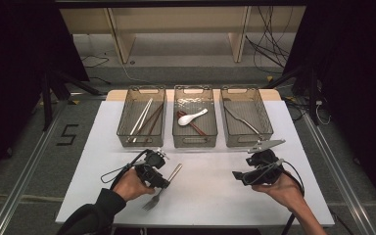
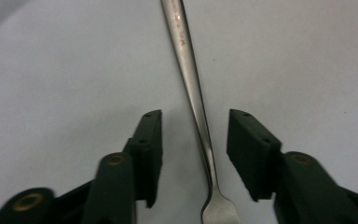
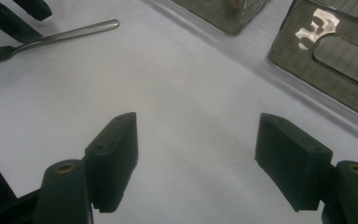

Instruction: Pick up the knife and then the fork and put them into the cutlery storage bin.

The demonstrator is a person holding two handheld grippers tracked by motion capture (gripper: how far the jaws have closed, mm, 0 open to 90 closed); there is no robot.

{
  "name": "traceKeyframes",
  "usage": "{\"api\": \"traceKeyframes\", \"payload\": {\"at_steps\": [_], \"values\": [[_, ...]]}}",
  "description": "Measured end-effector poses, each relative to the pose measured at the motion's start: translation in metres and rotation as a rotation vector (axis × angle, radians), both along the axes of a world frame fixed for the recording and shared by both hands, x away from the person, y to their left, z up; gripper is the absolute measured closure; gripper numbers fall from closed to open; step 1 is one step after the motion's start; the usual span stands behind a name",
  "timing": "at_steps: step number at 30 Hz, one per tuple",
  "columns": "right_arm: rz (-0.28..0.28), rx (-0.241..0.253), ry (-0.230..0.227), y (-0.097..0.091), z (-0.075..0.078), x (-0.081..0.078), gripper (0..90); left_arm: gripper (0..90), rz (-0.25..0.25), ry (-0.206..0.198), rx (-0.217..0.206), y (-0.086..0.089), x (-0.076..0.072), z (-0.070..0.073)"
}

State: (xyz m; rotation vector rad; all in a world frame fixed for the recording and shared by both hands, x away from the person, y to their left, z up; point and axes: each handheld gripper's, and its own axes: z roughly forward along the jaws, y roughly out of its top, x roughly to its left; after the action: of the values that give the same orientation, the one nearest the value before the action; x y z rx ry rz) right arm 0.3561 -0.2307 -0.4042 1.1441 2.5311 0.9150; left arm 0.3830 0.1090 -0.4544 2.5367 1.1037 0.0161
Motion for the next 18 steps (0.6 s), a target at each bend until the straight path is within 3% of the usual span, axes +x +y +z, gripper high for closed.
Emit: {"api": "traceKeyframes", "payload": {"at_steps": [4, 10, 15, 18], "values": [[0.000, 0.001, 0.001, 0.000, 0.000, 0.000, 30.6, 48.8, -0.008, 0.015, 0.022, -0.001, -0.001, -0.003], [0.001, 0.000, 0.001, 0.000, 0.000, 0.000, 30.6, 61.1, -0.050, 0.023, 0.055, -0.008, -0.005, -0.006], [0.000, 0.001, -0.001, 0.000, 0.000, 0.000, 30.6, 69.9, -0.074, -0.020, 0.101, -0.014, -0.009, -0.007], [-0.001, -0.001, 0.000, 0.000, 0.000, 0.000, 30.6, 74.2, -0.082, -0.024, 0.106, -0.014, -0.010, -0.007]]}}
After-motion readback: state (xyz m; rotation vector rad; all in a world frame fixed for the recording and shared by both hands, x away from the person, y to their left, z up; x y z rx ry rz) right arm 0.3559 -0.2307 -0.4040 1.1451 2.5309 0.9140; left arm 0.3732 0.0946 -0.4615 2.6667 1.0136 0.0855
